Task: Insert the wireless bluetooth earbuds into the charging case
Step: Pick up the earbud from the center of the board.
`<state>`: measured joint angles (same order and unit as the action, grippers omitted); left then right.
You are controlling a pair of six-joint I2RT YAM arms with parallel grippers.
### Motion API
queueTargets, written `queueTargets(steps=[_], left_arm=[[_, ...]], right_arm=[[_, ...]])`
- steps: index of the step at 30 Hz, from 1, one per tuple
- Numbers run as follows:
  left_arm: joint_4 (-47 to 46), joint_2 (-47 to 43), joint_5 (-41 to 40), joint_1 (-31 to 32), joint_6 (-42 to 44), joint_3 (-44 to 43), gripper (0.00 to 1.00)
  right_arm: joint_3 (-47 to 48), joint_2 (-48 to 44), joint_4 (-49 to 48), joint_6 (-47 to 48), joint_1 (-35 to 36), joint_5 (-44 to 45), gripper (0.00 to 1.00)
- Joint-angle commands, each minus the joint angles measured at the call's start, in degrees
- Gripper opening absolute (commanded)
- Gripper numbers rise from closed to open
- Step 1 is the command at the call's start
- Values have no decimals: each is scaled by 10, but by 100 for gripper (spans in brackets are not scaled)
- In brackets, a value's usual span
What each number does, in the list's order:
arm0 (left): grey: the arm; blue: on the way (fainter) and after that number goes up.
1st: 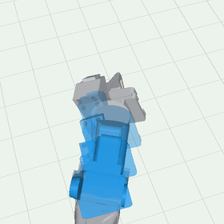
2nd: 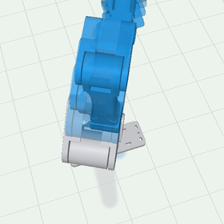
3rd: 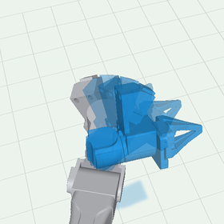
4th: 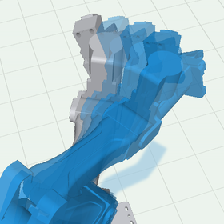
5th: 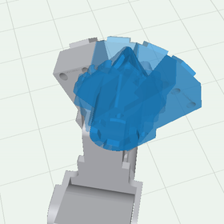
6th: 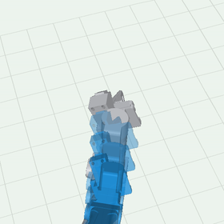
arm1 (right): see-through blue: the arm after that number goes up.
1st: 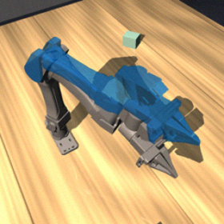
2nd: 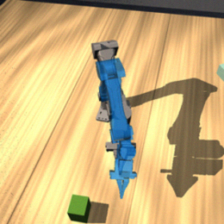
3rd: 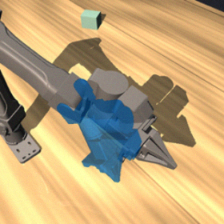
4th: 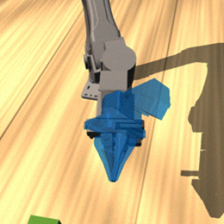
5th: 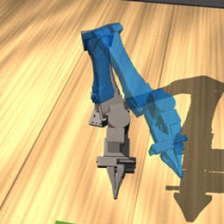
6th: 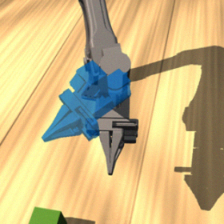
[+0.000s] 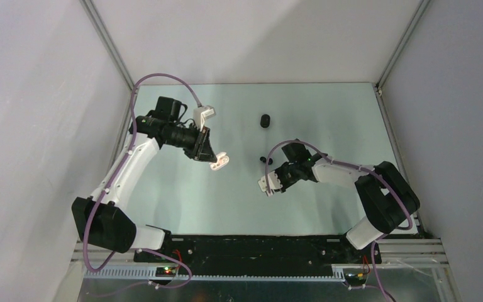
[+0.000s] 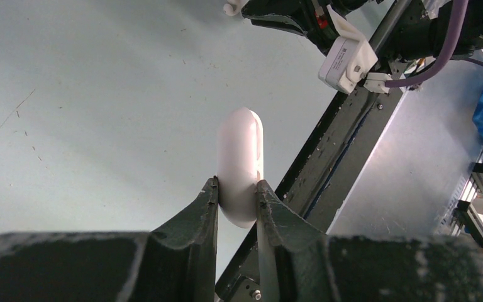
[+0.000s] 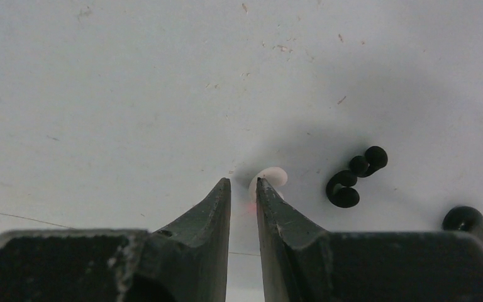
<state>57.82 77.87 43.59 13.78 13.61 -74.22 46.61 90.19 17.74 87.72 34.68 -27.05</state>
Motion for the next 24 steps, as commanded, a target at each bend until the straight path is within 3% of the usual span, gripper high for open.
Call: queueTargets(steps=[1,16,24], left_arm=[[-4,-4,4,-5,13,-16,0],[-5,-2,4,-5,15,-14,0],[-4,-3,2,-6,14,-14,0]], right_arm=[[1,13,-16,10,-7,13,25],[2,34,-65,-15,-11,35,27],[9,43,-97,-35,-9,50,21]])
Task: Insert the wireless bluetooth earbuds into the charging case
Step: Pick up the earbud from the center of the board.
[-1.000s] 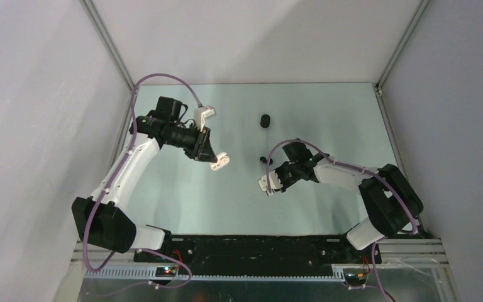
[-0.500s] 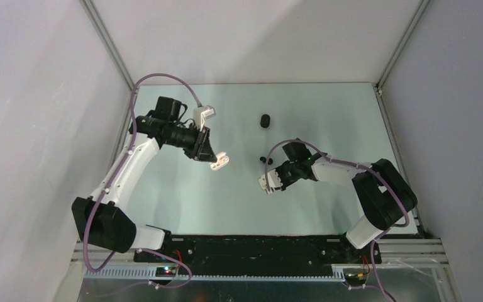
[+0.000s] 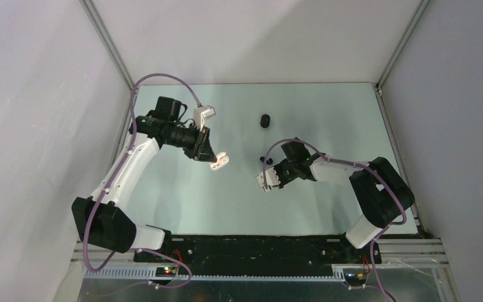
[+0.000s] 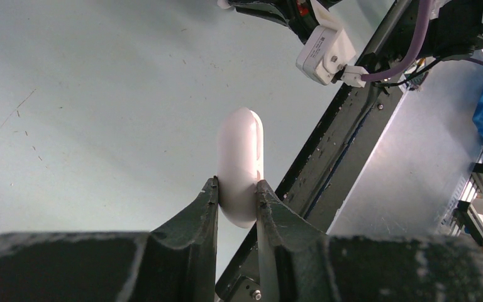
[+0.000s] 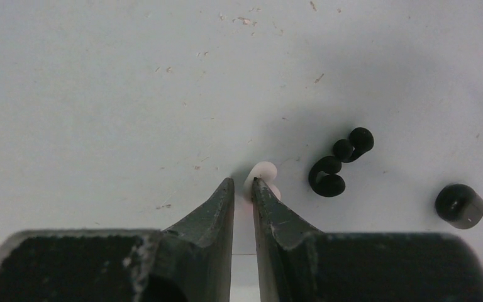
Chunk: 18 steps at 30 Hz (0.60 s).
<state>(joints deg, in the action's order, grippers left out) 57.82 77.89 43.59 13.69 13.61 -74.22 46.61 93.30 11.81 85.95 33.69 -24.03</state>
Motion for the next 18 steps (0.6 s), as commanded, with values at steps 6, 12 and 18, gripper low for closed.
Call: queueTargets(steps=[6,12,18], left_arm=[[-5,0,3,-5,13,-17,0],[-5,1,4,-6,13,-17,0],[-5,1,5,-7,13,-17,0]], right_arm=[[20,22,-70,-30,1,36,18],[30,34,-87,-36,-1,51,21],[39,39,-82,-39,-2,54,19]])
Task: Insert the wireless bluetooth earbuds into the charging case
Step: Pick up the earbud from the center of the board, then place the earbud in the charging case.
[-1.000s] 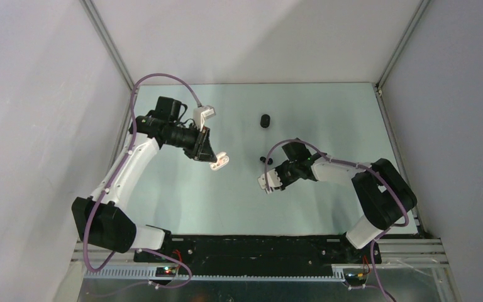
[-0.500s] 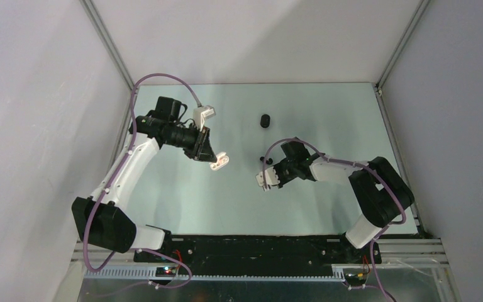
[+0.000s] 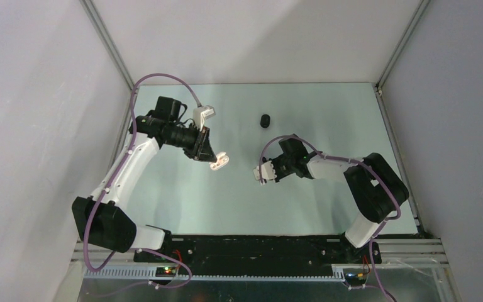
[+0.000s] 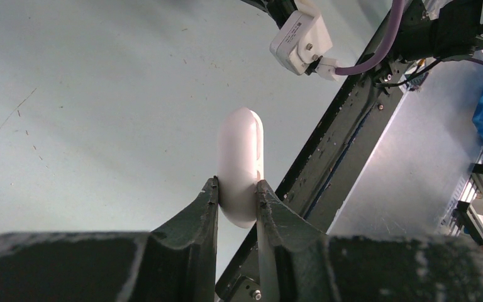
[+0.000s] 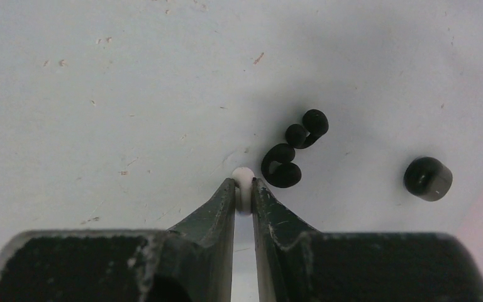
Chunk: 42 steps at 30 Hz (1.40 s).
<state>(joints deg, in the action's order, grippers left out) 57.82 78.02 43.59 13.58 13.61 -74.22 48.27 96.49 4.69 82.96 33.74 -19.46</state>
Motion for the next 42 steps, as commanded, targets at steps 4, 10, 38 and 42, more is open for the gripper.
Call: queueTargets(steps=[4,10,38,42], left_arm=[[-4,1,6,-6,13,-17,0],[-5,5,10,-7,14,-18,0],[-32,200,76,123,-44,-235,0],[-33,194,79,129,-52,-228,0]], right_arm=[[34,3,11,-14,-5,5,15],[88,-31,131,-24,-10,-21,0],[524,-80,585,-176,132,-98,0],[523,-60,571,-169,153,-45,0]])
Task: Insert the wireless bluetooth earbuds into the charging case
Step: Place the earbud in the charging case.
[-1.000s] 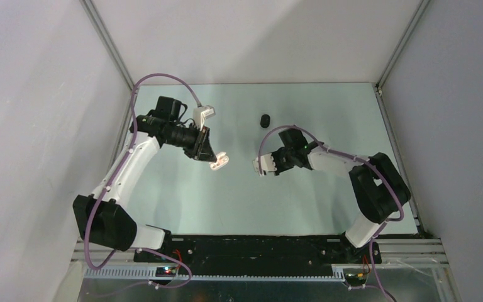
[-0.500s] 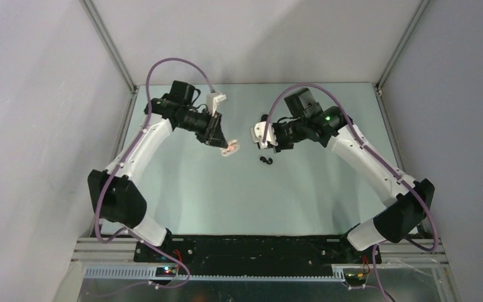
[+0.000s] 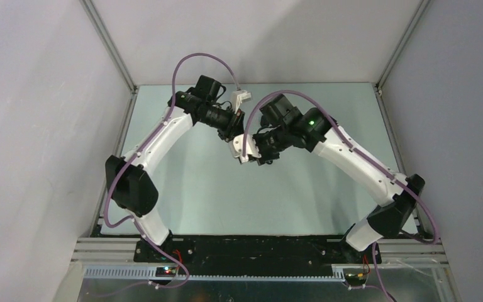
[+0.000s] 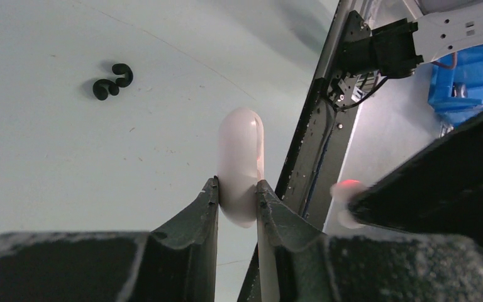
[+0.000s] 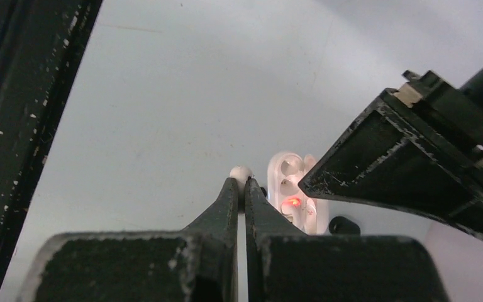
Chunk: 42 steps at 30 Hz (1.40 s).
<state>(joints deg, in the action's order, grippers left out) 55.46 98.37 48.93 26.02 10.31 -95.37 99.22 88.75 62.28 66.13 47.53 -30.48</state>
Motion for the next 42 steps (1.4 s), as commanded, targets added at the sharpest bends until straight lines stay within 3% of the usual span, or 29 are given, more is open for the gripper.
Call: queueTargets(steps=[1,16,42], left_arm=[[-9,-11,25,6,-19,-16,0],[-10,-25,11,10,-24,-6,0],[-10,-25,29,10,-33,-13,0]], right_arm=[[11,19,-16,0,21,81,0],[-7,31,-79,21,50,179,0],[-17,51,-88,20,45,172,0]])
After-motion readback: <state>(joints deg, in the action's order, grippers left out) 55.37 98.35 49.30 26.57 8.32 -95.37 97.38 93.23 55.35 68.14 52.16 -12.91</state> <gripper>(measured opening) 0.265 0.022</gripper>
